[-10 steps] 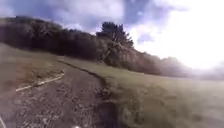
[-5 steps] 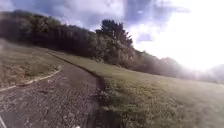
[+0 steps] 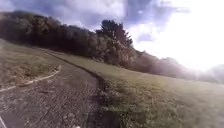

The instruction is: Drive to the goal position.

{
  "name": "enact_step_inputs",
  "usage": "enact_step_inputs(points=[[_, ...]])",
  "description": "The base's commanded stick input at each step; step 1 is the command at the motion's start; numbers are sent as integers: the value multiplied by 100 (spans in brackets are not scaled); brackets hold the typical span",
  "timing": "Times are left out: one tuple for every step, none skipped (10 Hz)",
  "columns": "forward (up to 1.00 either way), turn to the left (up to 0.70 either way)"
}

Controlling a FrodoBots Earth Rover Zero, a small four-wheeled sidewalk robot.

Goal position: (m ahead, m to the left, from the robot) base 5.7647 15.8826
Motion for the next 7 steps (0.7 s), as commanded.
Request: enact_step_inputs(points=[[70, 0], [70, 0], [70, 0], [70, 0], [70, 0], [70, 0], [70, 0]])
